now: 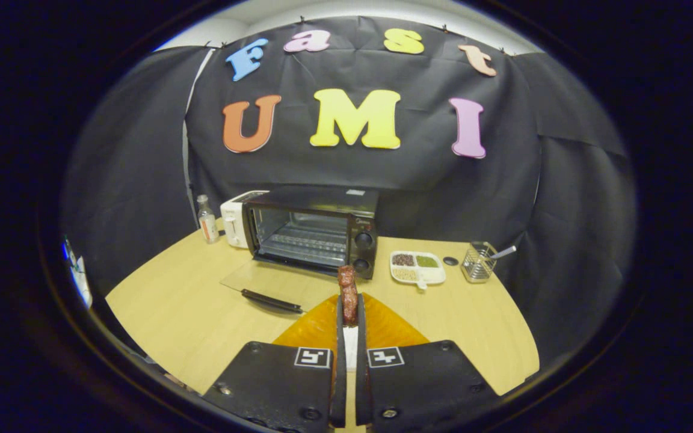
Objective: Open the toaster oven, put the food inside, and close the toaster oven door.
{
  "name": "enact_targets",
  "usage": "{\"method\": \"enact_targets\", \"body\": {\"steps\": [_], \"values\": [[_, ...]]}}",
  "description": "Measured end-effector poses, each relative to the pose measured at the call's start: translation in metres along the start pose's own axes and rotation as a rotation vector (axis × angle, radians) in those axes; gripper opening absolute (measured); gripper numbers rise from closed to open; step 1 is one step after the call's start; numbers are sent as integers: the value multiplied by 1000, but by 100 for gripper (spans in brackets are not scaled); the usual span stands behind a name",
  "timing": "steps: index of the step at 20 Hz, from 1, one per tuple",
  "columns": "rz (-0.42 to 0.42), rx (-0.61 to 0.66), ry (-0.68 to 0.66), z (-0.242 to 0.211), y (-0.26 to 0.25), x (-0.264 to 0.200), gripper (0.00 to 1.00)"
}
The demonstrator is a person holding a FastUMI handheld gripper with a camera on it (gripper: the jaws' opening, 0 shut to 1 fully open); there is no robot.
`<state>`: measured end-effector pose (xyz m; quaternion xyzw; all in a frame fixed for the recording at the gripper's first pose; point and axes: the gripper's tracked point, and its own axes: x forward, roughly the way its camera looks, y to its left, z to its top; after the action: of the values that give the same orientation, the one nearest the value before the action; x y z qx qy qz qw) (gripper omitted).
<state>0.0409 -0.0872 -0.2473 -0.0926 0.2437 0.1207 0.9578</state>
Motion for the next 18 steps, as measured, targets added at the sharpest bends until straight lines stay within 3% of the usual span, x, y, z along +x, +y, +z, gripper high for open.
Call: {"method": "enact_targets", "body": {"steps": [9,13,18], "values": [[69,-10,-54,16,92,34,9],[94,102,-71,16,119,73,9],[95,383,-104,26,122,131,9]]}}
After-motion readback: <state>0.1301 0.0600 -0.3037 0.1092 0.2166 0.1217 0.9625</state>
